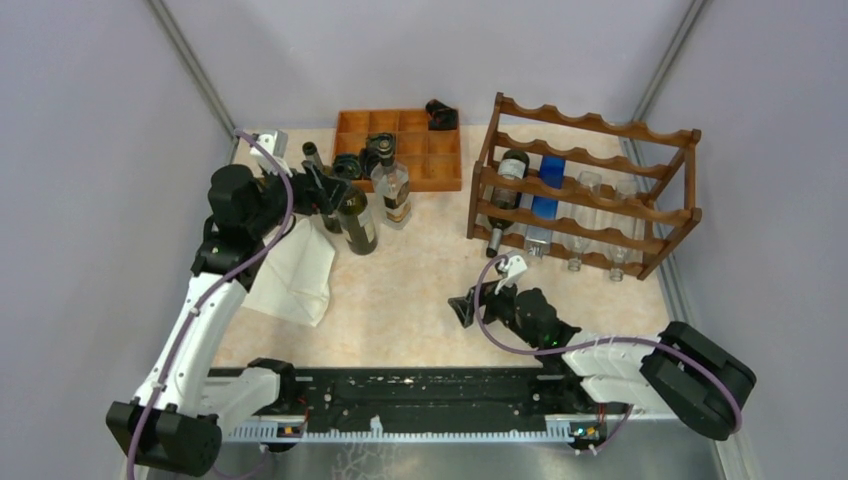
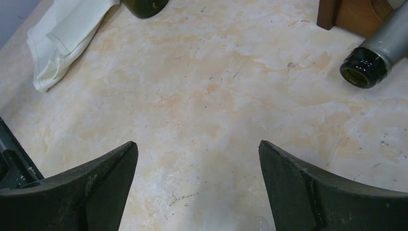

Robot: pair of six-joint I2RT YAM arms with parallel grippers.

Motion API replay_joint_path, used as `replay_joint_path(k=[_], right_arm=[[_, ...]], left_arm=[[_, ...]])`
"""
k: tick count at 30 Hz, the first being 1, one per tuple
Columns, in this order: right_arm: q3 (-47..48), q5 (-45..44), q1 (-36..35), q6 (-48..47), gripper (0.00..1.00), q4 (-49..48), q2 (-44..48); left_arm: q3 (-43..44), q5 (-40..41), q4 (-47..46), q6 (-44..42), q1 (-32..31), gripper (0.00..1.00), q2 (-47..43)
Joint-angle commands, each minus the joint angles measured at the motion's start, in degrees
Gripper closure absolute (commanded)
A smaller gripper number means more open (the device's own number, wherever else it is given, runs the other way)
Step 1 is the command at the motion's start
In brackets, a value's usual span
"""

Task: Put the wine bottle on the wine rack
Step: Adjust the wine bottle in the wine rack.

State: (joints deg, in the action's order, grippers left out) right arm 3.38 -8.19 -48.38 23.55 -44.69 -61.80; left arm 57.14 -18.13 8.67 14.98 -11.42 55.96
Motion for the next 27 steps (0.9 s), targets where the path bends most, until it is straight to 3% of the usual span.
replay_joint_path(k=[1,14,21,27], right_arm=[[0.5,2.1,-0.7,-2.1,0.05,-5.0,-1.4],[1.5,3.4,-0.7,-0.1,0.04,-7.4,-6.5],[1.7,3.5,-0.6,0.1,0.04,-8.3,-7.6],[1.6,3.4,-0.6,0.1,0.04,-7.9,-7.3]], left_arm=[[2.4,-1.9,0.0,0.5,0.7,0.13,3.0],[6.7,4.3,-0.2,-2.4,-0.5,0.19,13.3],[10.7,23.3,4.2,-9.5,-8.5,0.19,16.4],[13.5,28.6,5.8,-11.9,-11.1,0.26,19.7]])
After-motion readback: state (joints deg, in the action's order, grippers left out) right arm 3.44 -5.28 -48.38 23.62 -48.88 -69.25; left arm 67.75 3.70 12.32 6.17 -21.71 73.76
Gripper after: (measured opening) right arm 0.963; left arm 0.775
